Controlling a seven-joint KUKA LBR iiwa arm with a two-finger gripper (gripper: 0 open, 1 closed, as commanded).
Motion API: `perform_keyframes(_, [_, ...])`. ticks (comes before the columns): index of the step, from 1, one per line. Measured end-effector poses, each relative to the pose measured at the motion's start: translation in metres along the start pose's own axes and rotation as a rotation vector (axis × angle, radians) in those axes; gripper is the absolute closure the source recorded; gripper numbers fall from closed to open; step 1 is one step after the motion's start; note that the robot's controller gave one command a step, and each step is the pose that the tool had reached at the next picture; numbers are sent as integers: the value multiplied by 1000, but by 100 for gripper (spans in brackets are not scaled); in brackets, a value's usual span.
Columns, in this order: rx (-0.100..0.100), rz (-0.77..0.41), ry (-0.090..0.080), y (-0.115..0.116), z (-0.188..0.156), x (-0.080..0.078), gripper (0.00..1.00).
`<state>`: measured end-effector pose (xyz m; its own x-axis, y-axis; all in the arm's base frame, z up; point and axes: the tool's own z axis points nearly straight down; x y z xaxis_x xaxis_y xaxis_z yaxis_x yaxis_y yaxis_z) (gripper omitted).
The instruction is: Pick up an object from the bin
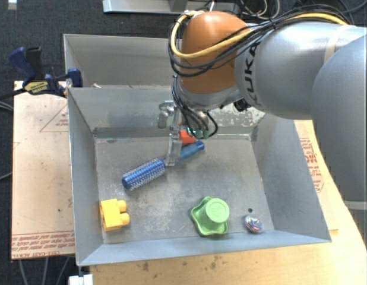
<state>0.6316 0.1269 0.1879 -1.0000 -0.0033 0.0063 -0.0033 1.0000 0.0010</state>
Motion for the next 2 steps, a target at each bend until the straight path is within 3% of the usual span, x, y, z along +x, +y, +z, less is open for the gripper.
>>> perform_keyframes(1, [0,100,0,18,123,24,0])
perform_keyframes(2, [-1,103,-5,17,119,22,100])
